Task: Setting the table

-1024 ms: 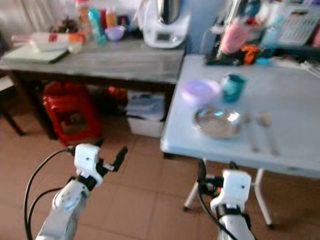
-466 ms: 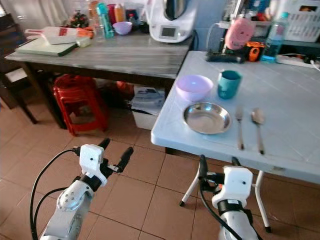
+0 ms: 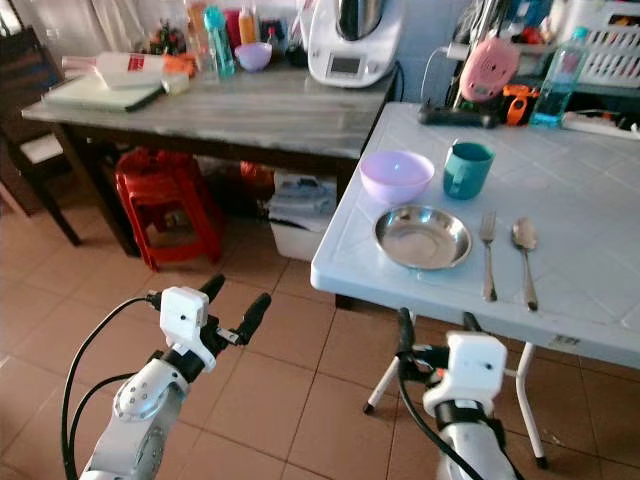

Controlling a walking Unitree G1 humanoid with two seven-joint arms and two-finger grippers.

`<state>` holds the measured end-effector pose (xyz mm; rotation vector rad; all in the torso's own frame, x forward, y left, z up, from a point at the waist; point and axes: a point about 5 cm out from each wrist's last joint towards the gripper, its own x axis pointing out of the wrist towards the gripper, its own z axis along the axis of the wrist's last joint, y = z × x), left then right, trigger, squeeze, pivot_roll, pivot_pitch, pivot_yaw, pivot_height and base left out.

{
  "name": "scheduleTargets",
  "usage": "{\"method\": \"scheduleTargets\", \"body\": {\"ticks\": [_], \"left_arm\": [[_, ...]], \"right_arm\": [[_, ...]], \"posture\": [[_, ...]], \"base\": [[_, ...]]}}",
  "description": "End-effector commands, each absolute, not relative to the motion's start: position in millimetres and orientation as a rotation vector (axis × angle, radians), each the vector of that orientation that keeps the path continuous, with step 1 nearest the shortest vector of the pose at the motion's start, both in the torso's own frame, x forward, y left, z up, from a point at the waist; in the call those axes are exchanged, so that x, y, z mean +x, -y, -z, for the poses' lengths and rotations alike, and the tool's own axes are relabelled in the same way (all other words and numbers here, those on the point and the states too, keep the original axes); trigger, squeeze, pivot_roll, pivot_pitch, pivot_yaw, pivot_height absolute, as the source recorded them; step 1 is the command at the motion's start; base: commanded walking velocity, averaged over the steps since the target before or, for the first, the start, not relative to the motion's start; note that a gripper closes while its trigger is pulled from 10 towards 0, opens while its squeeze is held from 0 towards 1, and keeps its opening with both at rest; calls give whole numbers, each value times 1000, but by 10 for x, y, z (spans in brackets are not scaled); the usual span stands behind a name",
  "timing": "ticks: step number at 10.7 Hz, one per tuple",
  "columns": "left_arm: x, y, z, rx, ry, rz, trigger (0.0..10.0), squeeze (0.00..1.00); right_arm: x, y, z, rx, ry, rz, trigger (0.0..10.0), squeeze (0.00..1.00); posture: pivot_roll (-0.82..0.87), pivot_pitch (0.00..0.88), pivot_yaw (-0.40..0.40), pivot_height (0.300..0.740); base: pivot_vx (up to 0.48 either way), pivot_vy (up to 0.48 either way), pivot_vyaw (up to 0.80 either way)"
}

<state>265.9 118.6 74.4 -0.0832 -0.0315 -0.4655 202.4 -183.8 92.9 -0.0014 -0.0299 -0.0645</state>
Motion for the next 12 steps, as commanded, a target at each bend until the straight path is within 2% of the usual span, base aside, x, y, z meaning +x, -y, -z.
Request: {"method": "scheduleTargets", "body": {"ticks": [1, 3, 6, 9, 12], "left_arm": [[2653, -1266, -781, -79, 42, 456, 10000, 0], [2610, -1318, -724, -79, 19, 452, 10000, 0], [2643, -1255, -741, -89, 24, 470, 10000, 0], [2652, -1232, -736, -90, 21, 479, 10000, 0], [2651, -1219, -720, -83, 13, 483, 10000, 0]], "right_arm": [[2019, 1856, -983, 3, 56, 82, 10000, 0], [2023, 1876, -972, -5, 53, 89, 10000, 0], [2042, 1872, -960, 8, 46, 81, 10000, 0], [2046, 1868, -954, 12, 43, 80, 10000, 0], [2038, 1854, -954, 0, 48, 69, 10000, 0]], "posture": [[-45, 0, 56, 740], [-44, 0, 54, 740], [-45, 0, 52, 740], [-50, 0, 52, 740], [-51, 0, 56, 740]], "base": [[300, 0, 0], [308, 0, 228], [314, 0, 0], [288, 0, -800], [91, 0, 0]]}}
